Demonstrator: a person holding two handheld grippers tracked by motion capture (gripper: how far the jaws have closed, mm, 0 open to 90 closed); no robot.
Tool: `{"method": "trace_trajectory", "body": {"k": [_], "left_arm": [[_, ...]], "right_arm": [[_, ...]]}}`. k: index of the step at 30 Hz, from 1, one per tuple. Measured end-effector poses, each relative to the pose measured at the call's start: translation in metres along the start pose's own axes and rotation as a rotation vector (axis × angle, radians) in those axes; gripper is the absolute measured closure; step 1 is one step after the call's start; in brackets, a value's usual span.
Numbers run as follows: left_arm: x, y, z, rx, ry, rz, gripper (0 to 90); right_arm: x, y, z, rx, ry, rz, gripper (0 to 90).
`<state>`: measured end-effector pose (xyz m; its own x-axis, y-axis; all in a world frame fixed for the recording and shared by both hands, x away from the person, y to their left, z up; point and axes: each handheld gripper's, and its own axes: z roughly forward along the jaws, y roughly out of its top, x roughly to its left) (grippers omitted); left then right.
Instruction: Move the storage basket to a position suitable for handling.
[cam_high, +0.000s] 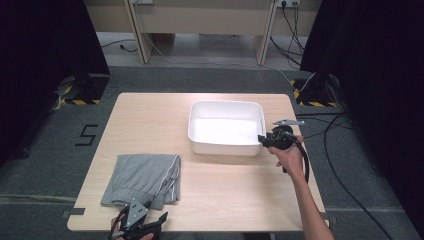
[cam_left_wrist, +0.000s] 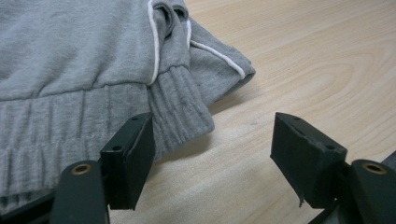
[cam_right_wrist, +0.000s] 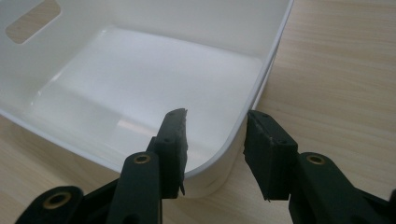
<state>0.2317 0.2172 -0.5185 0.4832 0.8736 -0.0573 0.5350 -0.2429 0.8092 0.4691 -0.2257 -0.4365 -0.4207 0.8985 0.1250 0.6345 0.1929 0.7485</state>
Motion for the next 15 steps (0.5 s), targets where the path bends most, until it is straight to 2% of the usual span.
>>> {"method": "trace_trajectory", "body": {"k": [12,15], "left_arm": [[0.000,0.000,0.000,-0.002,-0.001,-0.001,29.9],[0.000,0.000,0.000,-0.002,0.000,0.000,29.9]], "right_arm": [[0.002,-0.014,-0.012,-0.017,0.019,-0.002,58.7],[0.003,-0.018,-0.015,-0.025,0.024,0.010,58.6]]}}
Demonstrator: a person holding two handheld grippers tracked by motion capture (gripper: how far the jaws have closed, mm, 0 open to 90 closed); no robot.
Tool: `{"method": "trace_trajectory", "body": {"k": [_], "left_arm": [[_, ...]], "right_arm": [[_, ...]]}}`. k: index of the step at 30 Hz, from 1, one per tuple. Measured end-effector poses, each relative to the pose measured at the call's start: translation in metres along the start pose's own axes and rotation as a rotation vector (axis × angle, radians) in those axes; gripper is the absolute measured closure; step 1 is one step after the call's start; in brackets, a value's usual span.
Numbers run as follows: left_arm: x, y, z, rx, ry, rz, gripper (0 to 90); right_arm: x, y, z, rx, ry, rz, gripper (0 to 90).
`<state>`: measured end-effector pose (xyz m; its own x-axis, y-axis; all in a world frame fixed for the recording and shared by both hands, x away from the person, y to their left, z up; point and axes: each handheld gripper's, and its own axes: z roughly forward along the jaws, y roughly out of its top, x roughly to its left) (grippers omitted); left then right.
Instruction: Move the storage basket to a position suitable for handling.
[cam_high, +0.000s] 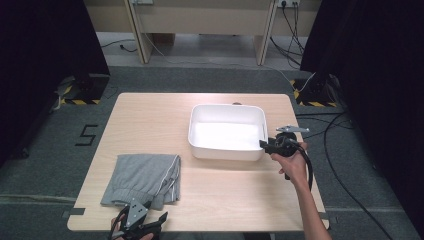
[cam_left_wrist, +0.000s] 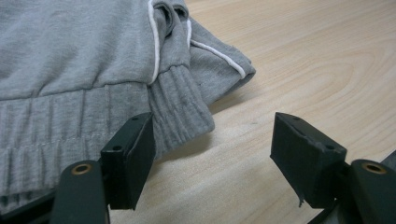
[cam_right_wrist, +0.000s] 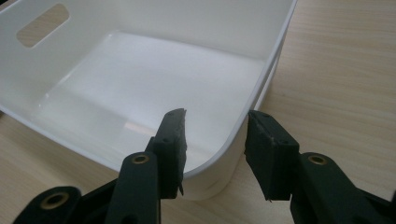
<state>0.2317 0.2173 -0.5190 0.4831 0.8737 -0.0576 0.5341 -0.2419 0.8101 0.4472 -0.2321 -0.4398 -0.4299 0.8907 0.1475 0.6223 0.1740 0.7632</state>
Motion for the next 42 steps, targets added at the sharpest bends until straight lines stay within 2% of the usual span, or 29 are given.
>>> {"method": "trace_trajectory", "body": {"k": [17,27,42], "left_arm": [[0.001,-0.002,-0.001,0.002,-0.006,0.008,29.9],[0.001,-0.002,-0.001,0.003,-0.006,0.006,29.9],[0.001,-0.002,-0.001,0.005,-0.005,0.005,29.8]], "right_arm": [[0.005,-0.016,-0.016,-0.001,0.013,-0.019,57.8],[0.008,-0.025,-0.026,0.000,0.020,-0.048,57.7],[0.013,-0.047,-0.050,-0.002,0.047,-0.055,57.6]]}}
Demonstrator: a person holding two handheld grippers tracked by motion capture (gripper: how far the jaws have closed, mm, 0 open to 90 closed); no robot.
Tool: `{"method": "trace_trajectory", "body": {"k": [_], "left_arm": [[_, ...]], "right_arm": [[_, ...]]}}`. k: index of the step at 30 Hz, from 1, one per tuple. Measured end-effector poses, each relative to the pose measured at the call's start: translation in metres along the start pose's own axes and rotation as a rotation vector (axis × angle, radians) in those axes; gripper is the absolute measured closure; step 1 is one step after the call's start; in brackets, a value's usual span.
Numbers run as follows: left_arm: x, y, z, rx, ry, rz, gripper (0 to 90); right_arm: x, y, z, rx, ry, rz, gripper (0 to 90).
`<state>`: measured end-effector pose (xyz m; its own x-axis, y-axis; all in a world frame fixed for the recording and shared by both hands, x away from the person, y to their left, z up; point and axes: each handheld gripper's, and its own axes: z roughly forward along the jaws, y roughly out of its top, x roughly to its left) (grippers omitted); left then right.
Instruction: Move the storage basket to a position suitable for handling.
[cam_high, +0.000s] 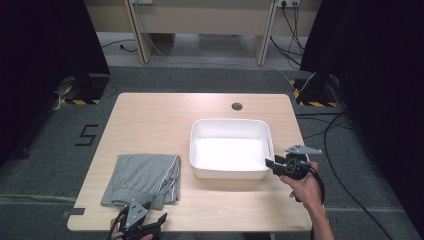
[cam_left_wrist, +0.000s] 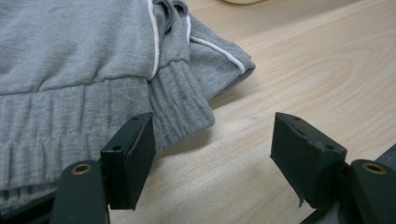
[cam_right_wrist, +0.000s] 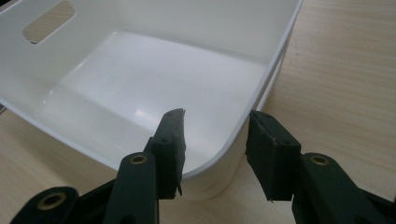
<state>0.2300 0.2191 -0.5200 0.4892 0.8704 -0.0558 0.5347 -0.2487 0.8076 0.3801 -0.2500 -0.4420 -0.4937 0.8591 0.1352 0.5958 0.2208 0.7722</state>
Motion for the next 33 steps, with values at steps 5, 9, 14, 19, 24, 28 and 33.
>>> {"method": "trace_trajectory", "body": {"k": [5,9,14,19,24,28,33], "left_arm": [[0.001,0.000,0.000,-0.001,0.002,-0.003,29.9],[0.001,0.000,0.000,0.000,0.002,-0.002,29.9],[0.001,0.000,0.000,0.001,0.001,-0.003,29.9],[0.001,0.000,0.000,0.000,-0.001,-0.005,29.9],[0.001,0.000,0.000,0.000,-0.001,-0.003,29.9],[0.001,0.000,0.000,-0.001,-0.003,-0.007,29.9],[0.001,0.000,0.000,-0.002,-0.008,-0.008,29.9]], "right_arm": [[0.001,-0.006,-0.007,-0.002,0.009,0.001,57.6],[0.002,-0.010,-0.011,-0.008,0.005,0.004,56.8],[0.007,-0.011,-0.017,-0.026,-0.027,-0.020,50.9],[0.011,-0.010,-0.032,-0.066,-0.006,-0.004,46.1],[0.019,-0.014,-0.047,-0.094,-0.005,-0.008,44.1],[0.024,-0.023,-0.053,-0.098,0.000,-0.002,43.9],[0.031,-0.035,-0.058,-0.099,0.011,-0.008,42.5]]}}
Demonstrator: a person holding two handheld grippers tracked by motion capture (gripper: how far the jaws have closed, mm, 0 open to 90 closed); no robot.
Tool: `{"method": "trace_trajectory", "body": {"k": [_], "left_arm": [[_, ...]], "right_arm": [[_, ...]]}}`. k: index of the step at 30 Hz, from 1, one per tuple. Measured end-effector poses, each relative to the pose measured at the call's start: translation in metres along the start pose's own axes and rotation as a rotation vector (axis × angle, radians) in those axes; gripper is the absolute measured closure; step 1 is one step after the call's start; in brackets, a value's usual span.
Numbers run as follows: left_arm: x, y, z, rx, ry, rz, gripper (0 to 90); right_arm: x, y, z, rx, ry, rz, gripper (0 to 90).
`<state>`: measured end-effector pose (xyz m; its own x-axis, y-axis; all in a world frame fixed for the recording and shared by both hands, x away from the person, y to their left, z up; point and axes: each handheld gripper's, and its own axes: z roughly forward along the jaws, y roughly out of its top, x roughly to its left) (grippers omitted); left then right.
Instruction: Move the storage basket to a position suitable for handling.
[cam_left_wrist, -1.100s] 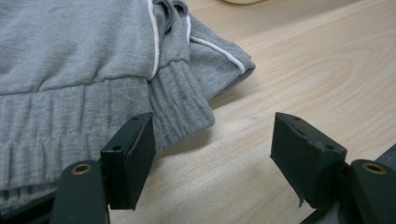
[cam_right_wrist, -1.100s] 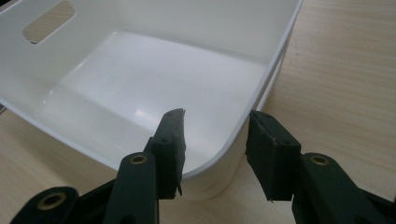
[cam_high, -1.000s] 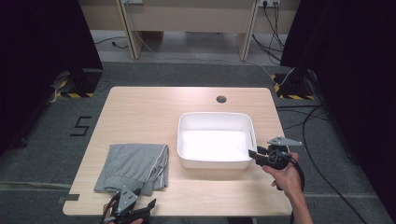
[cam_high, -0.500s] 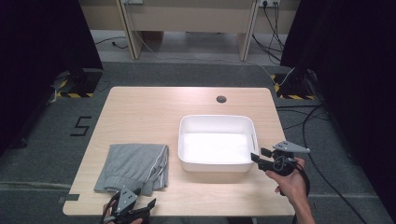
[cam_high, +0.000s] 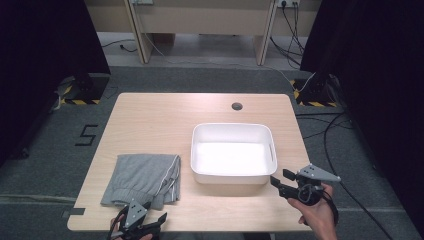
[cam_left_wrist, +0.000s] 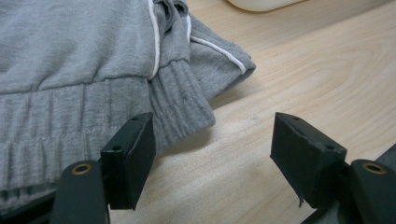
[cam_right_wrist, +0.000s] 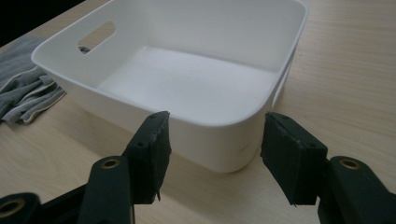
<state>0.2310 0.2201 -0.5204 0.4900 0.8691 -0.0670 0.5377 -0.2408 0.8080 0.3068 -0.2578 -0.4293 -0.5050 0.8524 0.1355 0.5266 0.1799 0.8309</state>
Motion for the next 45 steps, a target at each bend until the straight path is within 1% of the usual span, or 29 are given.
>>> {"method": "trace_trajectory", "body": {"k": [4,6,9,13,15,18,21,26,27,29,33,36,39,41,43,45], "left_arm": [[0.000,0.000,0.000,0.001,0.000,0.002,29.9],[0.000,0.000,0.000,0.002,0.001,0.002,29.9],[0.000,0.000,0.000,0.003,0.001,0.004,29.9],[0.000,0.001,-0.001,0.003,0.005,0.003,29.8],[0.001,0.001,-0.001,0.000,-0.002,-0.008,29.8],[0.001,0.002,-0.003,-0.006,-0.007,-0.013,29.7],[0.002,0.003,-0.003,-0.008,-0.011,-0.018,29.6],[0.002,0.005,-0.005,-0.011,-0.021,-0.024,29.5],[0.002,0.006,-0.006,-0.014,-0.016,-0.022,29.5],[0.003,0.007,-0.006,-0.009,-0.026,-0.024,29.5],[0.004,0.010,-0.009,-0.020,-0.044,-0.037,29.1],[0.006,0.014,-0.013,-0.017,-0.051,-0.030,29.0],[0.007,0.019,-0.018,-0.038,-0.063,-0.041,29.0],[0.009,0.022,-0.022,-0.054,-0.048,-0.037,29.0],[0.014,0.025,-0.024,-0.057,-0.036,-0.038,29.0],[0.021,0.028,-0.027,-0.058,-0.015,-0.043,29.0]], "right_arm": [[0.006,-0.008,0.000,0.011,0.018,0.007,40.8],[0.010,-0.013,0.001,0.020,0.028,0.013,40.6],[0.017,-0.022,0.005,0.032,0.046,0.009,40.9],[0.030,-0.030,0.010,0.047,0.073,-0.006,41.0],[0.037,-0.035,0.014,0.058,0.097,-0.020,41.0],[0.046,-0.038,0.020,0.071,0.123,-0.028,41.0],[0.056,-0.040,0.026,0.081,0.147,-0.042,40.8],[0.067,-0.042,0.036,0.093,0.175,-0.064,40.8],[0.069,-0.042,0.038,0.092,0.179,-0.068,40.9],[0.074,-0.042,0.043,0.093,0.192,-0.076,40.9],[0.082,-0.040,0.051,0.097,0.213,-0.090,40.9],[0.091,-0.039,0.058,0.116,0.236,-0.113,40.5],[0.099,-0.038,0.065,0.127,0.255,-0.127,40.4],[0.105,-0.037,0.068,0.132,0.268,-0.137,40.3],[0.111,-0.035,0.072,0.136,0.280,-0.147,39.9],[0.116,-0.035,0.076,0.137,0.291,-0.156,39.9]]}}
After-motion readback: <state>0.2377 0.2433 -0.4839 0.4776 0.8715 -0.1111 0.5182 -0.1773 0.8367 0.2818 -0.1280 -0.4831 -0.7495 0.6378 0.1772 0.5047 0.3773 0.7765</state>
